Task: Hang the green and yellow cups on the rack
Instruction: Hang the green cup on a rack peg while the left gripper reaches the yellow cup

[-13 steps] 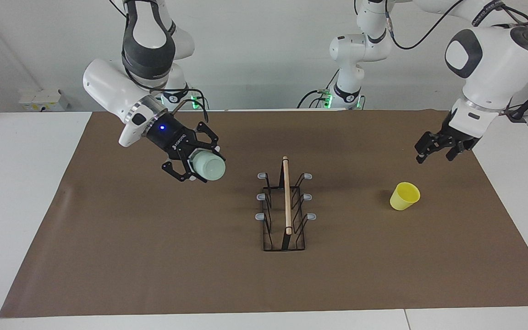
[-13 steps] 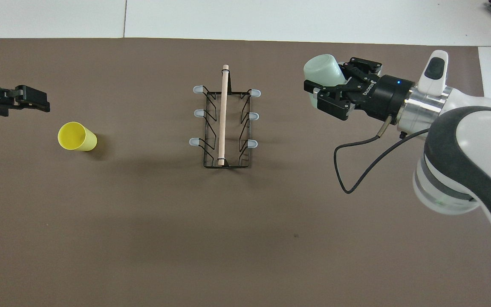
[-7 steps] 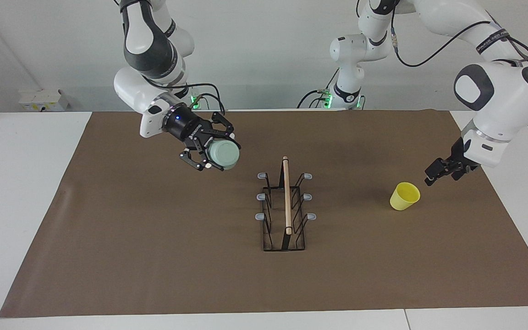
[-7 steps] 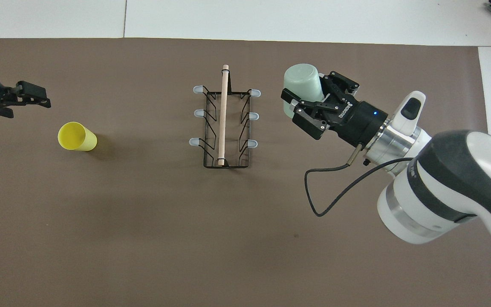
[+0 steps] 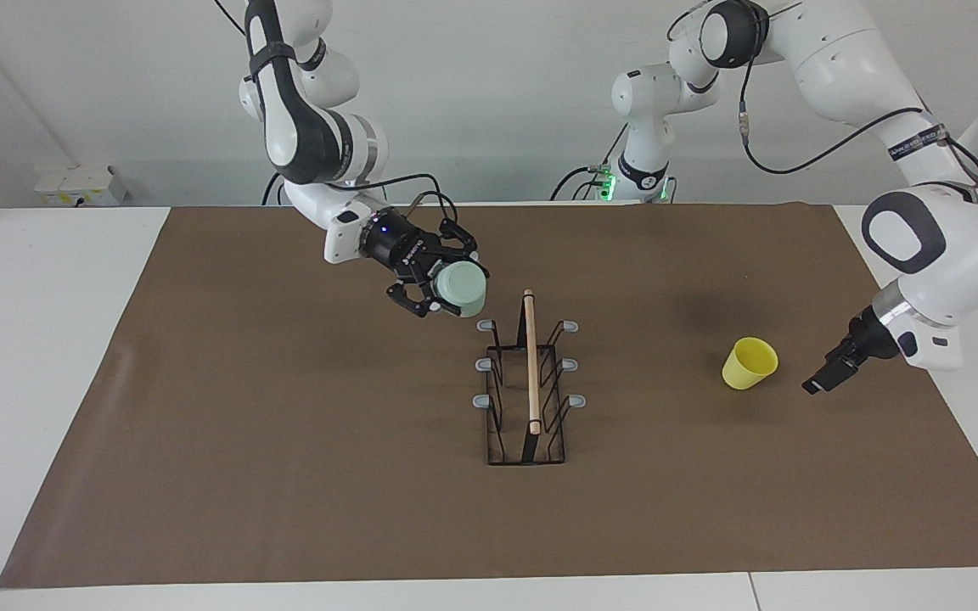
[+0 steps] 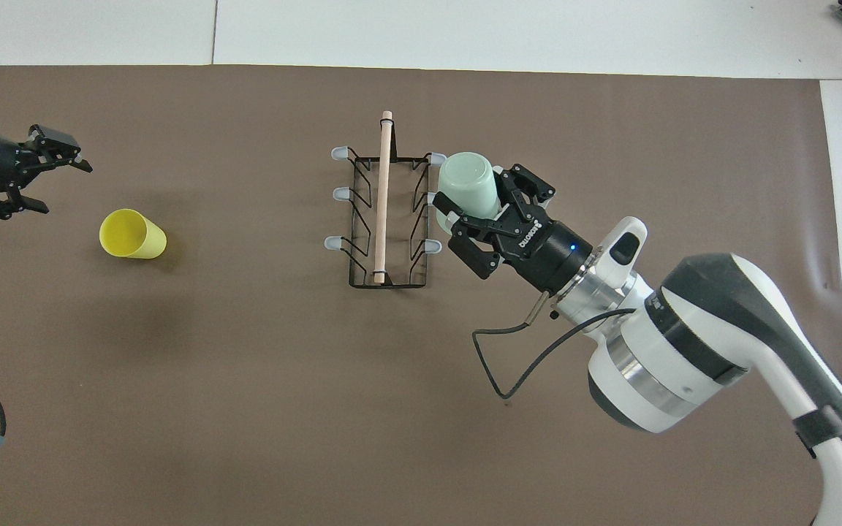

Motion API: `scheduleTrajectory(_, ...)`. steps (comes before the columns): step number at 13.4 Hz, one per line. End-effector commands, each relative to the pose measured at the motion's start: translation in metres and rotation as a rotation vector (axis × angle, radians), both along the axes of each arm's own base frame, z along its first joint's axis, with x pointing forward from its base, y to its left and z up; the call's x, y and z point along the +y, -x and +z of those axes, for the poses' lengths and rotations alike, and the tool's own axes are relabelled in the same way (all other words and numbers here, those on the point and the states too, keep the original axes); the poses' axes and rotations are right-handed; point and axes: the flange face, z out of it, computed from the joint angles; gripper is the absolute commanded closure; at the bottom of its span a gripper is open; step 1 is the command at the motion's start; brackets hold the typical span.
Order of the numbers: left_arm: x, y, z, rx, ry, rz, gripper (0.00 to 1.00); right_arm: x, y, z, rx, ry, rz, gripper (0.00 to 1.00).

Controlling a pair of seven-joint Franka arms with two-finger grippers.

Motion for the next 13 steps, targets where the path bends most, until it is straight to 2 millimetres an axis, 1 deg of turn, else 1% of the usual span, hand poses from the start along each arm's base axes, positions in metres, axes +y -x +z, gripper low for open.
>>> scheduleTrajectory(1,0.031,-0.004,-0.028,0.019,0.087,0.245,0.0,0.001,0.015,-0.02,-0.067,-0.047,-0.006,1.0)
scheduleTrajectory(2,0.037,0.003,-0.04,0.058,0.131,0.342,0.0,0.002,0.017,-0.026,-0.075,-0.051,0.002,1.0)
scheduleTrajectory(3,0.054,0.013,-0.054,0.092,0.189,0.448,0.0,0.002,0.02,-0.032,-0.077,-0.068,-0.004,1.0)
scheduleTrajectory(4,0.057,0.022,-0.073,0.127,0.258,0.541,0.0,0.003,0.022,-0.037,-0.077,-0.083,0.0,1.0)
scheduleTrajectory(5,0.056,0.029,-0.083,0.158,0.286,0.592,0.0,0.003,0.024,-0.044,-0.069,-0.084,0.006,1.0)
scheduleTrajectory(6,0.053,0.04,-0.091,0.208,0.302,0.63,0.0,0.006,0.023,-0.054,-0.064,-0.093,0.016,1.0)
scheduleTrajectory(7,0.05,0.05,-0.095,0.241,0.339,0.704,0.0,0.013,0.022,-0.071,-0.07,-0.126,0.042,1.0)
scheduleTrajectory(8,0.06,0.063,-0.103,0.247,0.399,0.775,0.0,0.016,0.02,-0.089,-0.085,-0.134,0.056,1.0)
scheduleTrajectory(9,0.062,0.072,-0.109,0.249,0.421,0.81,0.0,0.017,0.02,-0.093,-0.088,-0.127,0.057,1.0)
scheduleTrajectory(10,0.055,0.076,-0.114,0.271,0.431,0.832,0.0,0.018,0.02,-0.093,-0.09,-0.123,0.058,1.0)
scheduleTrajectory(11,0.05,0.082,-0.117,0.295,0.462,0.858,0.0,0.019,0.02,-0.1,-0.112,-0.112,0.059,1.0)
scheduleTrajectory(13,0.036,0.089,-0.116,0.344,0.502,0.814,0.0,0.021,0.019,-0.109,-0.138,-0.099,0.055,1.0)
